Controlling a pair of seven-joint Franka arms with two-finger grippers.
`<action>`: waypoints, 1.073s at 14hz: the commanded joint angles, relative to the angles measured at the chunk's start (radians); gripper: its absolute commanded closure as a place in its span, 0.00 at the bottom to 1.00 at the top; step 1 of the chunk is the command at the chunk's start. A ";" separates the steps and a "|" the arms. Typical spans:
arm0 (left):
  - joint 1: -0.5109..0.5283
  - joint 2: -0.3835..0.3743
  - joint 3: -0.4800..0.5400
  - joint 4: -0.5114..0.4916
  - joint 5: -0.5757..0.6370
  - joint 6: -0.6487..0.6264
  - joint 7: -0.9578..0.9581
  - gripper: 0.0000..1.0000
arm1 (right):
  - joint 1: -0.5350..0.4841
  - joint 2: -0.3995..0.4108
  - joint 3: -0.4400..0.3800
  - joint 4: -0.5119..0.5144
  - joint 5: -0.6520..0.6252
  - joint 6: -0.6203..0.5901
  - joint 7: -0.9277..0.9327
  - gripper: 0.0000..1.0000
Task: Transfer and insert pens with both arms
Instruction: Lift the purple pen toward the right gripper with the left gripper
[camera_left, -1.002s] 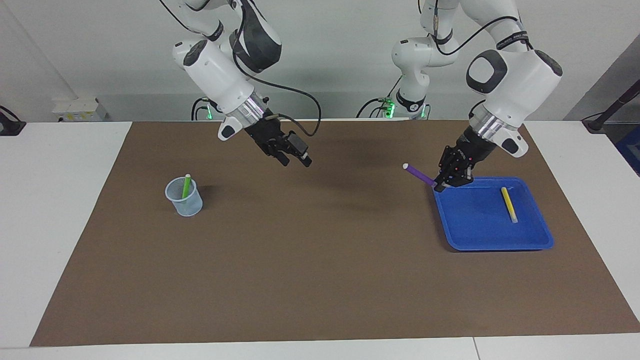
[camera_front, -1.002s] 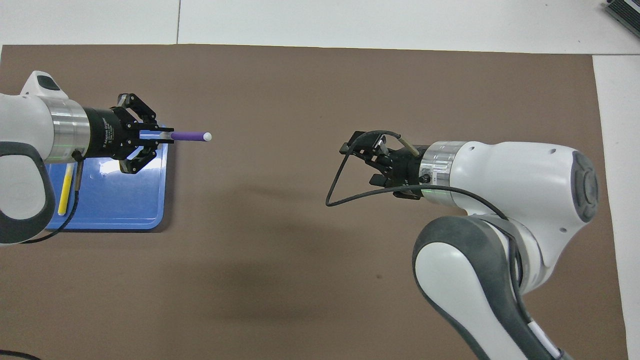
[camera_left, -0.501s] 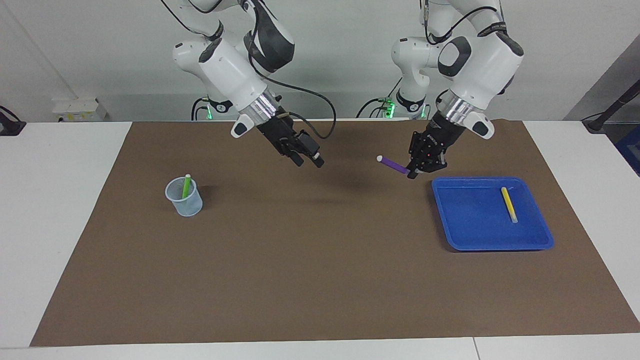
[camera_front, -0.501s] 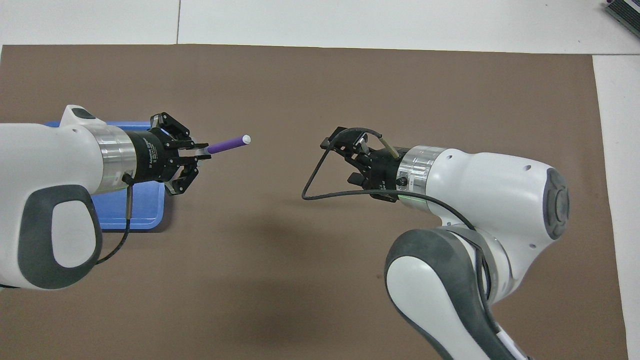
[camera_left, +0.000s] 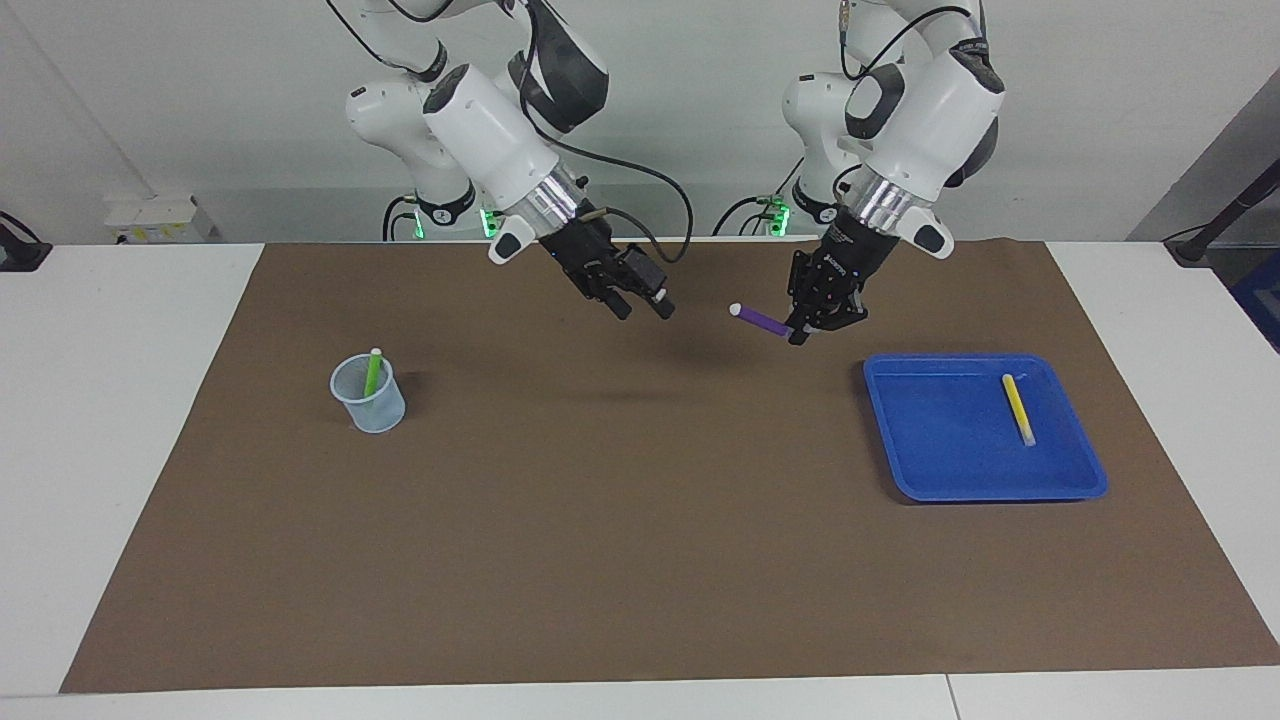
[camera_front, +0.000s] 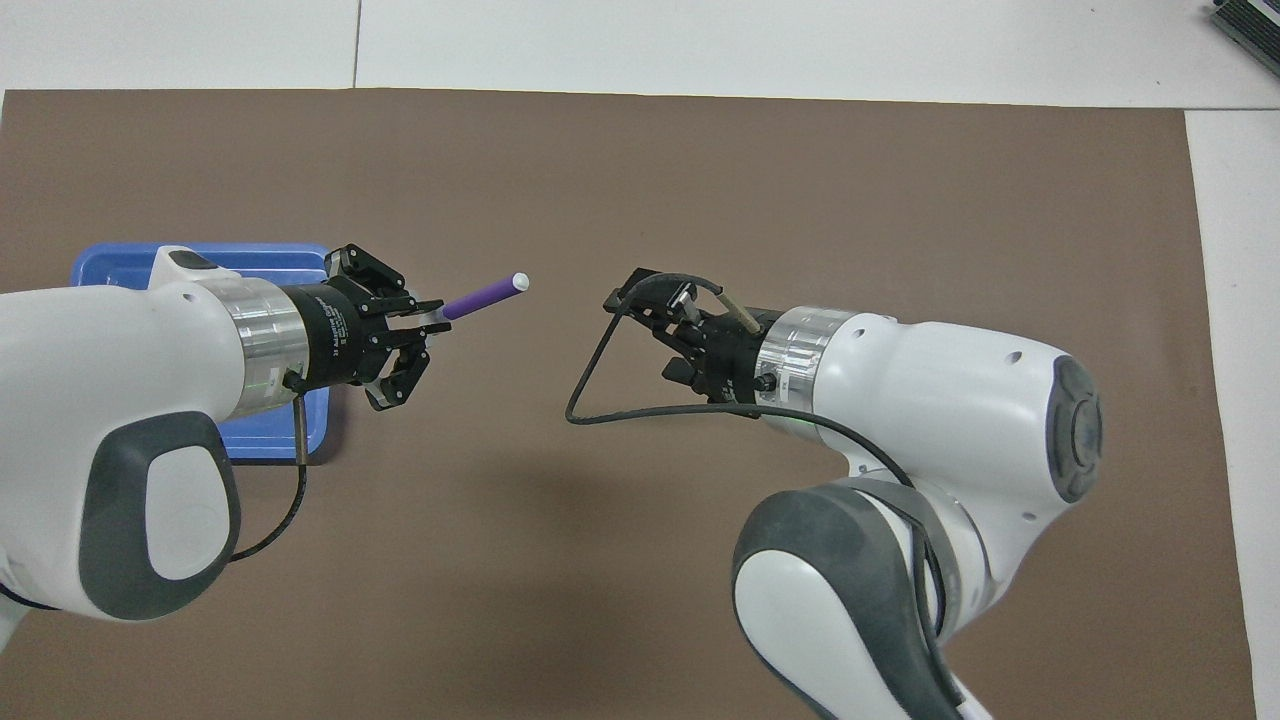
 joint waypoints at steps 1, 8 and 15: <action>-0.029 -0.047 0.014 -0.054 -0.018 0.032 -0.005 1.00 | 0.015 0.018 -0.001 0.046 0.022 0.037 0.013 0.00; -0.043 -0.069 0.014 -0.072 -0.016 0.030 -0.001 1.00 | 0.069 0.051 -0.001 0.163 0.007 0.044 0.161 0.26; -0.042 -0.084 0.014 -0.082 -0.016 0.030 -0.001 1.00 | 0.127 0.097 -0.001 0.158 -0.002 0.168 0.158 0.26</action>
